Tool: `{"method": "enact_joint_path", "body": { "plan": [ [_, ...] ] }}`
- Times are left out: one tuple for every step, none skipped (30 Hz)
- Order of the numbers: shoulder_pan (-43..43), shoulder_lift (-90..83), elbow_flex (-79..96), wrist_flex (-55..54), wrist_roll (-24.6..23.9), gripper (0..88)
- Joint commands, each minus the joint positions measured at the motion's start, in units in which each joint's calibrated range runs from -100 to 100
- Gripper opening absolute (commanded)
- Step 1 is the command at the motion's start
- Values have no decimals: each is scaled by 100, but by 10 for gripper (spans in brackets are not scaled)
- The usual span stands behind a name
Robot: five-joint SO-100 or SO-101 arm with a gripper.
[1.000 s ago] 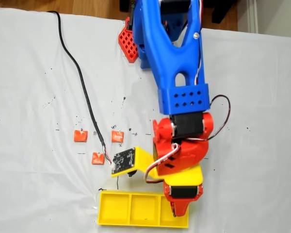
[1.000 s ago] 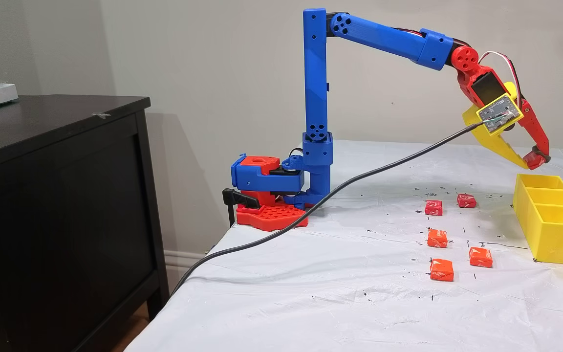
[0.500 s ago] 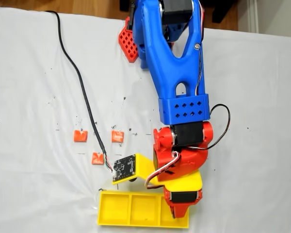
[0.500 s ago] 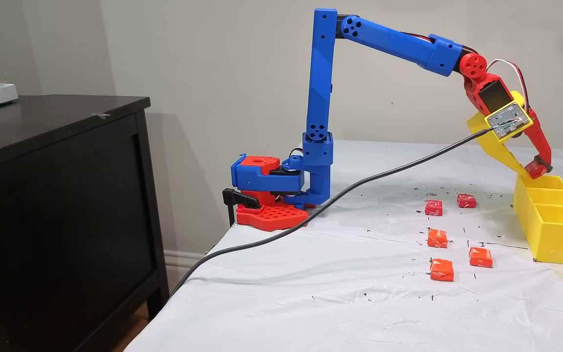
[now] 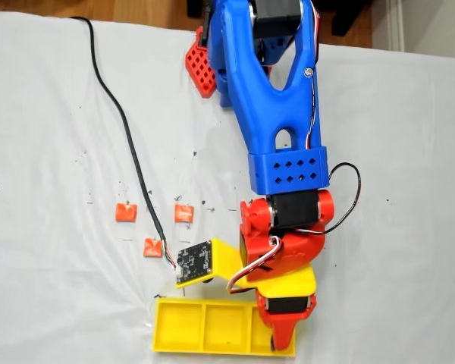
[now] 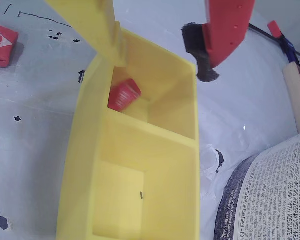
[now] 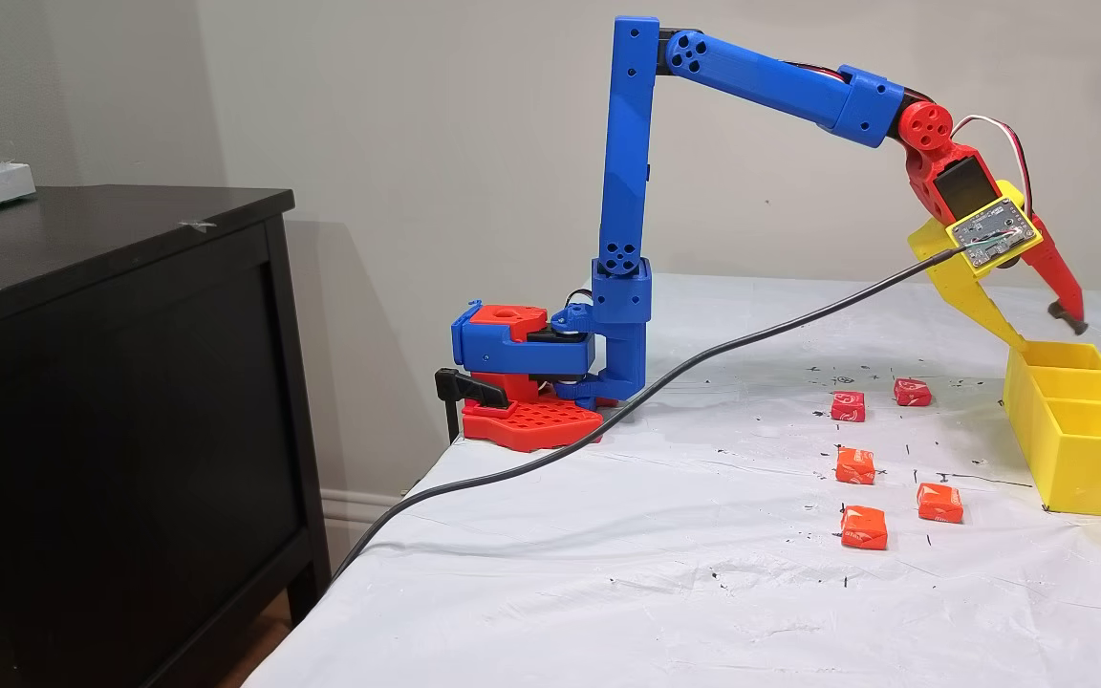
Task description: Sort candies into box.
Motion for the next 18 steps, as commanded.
{"method": "enact_joint_path", "body": {
  "plan": [
    [-64,-313,-504,13,24,240],
    [-64,-330,-504,21,24,241],
    [-64,-347,-504,37,24,241],
    [-64,-356,-504,45,24,244],
    [-55,-381,-504,54,24,245],
    [-55,-398,-504,54,24,246],
    [-37,-475,-504,70,24,246],
    [-28,-517,-504,78,24,237],
    [-19,-585,-486,78,29,225],
    [-1,-653,-468,70,39,212],
    [8,-721,-440,62,49,197],
    [17,-797,-431,62,59,176],
    [26,-856,-404,70,68,151],
    [26,-933,-367,70,78,113],
    [35,-992,-340,70,88,80],
    [35,-1051,-313,70,88,54],
    [44,-1094,-313,86,88,30],
    [53,-1136,-304,103,93,2]
  ]
}}
